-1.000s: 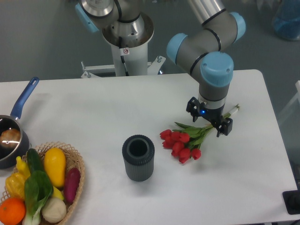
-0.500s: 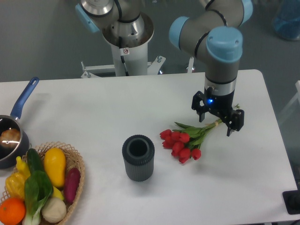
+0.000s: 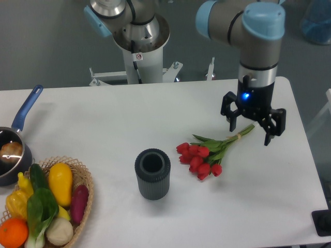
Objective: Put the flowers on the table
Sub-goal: 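Open the gripper and lift it away from the tulip stems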
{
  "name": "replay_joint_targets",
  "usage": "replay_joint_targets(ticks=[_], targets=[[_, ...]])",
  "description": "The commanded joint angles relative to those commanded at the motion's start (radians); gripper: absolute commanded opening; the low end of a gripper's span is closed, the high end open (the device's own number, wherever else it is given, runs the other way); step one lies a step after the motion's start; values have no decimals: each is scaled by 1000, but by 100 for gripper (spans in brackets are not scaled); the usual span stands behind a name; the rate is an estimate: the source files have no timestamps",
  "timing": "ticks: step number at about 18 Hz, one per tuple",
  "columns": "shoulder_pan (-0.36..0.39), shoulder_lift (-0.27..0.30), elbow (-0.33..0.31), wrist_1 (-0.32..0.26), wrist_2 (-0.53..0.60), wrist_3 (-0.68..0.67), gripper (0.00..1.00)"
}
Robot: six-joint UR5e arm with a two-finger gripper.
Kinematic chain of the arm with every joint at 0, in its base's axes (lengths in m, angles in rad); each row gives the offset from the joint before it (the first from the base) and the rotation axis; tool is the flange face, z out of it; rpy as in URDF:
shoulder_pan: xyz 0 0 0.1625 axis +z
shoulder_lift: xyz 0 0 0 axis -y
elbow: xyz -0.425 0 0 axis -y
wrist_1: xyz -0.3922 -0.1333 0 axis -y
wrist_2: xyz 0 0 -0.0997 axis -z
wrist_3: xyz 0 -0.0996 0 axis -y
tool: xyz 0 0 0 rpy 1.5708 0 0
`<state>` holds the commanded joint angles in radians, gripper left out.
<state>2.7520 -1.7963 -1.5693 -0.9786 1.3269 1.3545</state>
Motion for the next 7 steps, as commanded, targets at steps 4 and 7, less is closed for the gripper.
replay_joint_targets(ticks=[4, 7], targets=[[0, 23, -5, -17, -2, 2, 100], [2, 29, -12, -18, -2, 2, 100]])
